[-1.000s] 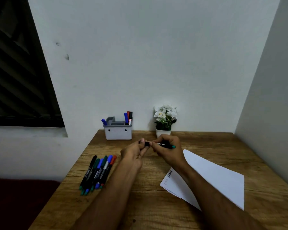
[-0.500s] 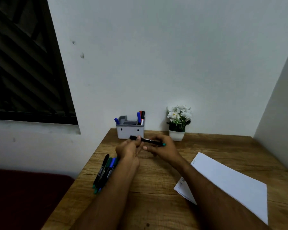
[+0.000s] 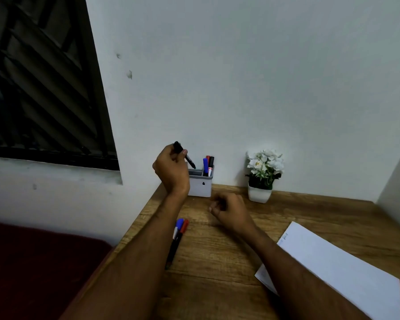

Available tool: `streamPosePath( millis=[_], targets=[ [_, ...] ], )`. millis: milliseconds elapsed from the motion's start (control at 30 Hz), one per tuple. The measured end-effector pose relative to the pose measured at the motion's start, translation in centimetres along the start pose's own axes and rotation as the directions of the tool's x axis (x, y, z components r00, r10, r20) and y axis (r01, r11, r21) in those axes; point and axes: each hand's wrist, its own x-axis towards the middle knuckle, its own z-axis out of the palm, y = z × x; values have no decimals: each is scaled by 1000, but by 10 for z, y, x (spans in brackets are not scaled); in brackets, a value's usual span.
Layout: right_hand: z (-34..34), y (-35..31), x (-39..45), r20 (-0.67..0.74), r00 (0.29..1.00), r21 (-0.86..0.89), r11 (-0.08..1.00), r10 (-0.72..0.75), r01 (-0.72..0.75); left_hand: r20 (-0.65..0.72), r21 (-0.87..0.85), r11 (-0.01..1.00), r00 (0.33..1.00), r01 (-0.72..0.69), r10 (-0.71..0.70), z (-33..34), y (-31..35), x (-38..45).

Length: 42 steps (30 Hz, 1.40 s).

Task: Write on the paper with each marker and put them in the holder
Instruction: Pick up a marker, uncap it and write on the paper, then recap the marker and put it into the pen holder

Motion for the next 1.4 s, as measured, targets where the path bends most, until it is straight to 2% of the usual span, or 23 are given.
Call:
streamPosePath(
  millis=[133,433,633,800,967,1100,1300,1400],
  targets=[
    [0,3,0,15,1000,13,1000,7,-7,40,42,999,999,-5,3,12,-9,0],
    [-10,12,-4,2,1000,-7,1000,-8,8,316,297,955,945,-14,-85,24,-29,-9],
    [-12,13,-13,7,1000,6,1000,-3,2,314,390,918,947,-72,-59,14,-36,-17],
    [-10,11,-16,14,1000,-5,1000,10,-10,387,529,840,916,-125,-107,-6,-44,-25],
    [-10,6,-23,13,1000,13,1000,23,-23,503,736,618,834,-277,-226,-23,-51,-34],
    [-10,2,-30,9,999,31,999,34,-35,549,781,487,802,-392,-234,-33,-51,-51],
    [-13,0,-40,16,999,49,998,42,-43,555,804,428,779,-413,-290,-33,-45,-64],
    [-17,1,-44,3,998,67,996,55,-55,534,813,451,782,-369,-322,-30,-40,-67]
  ],
)
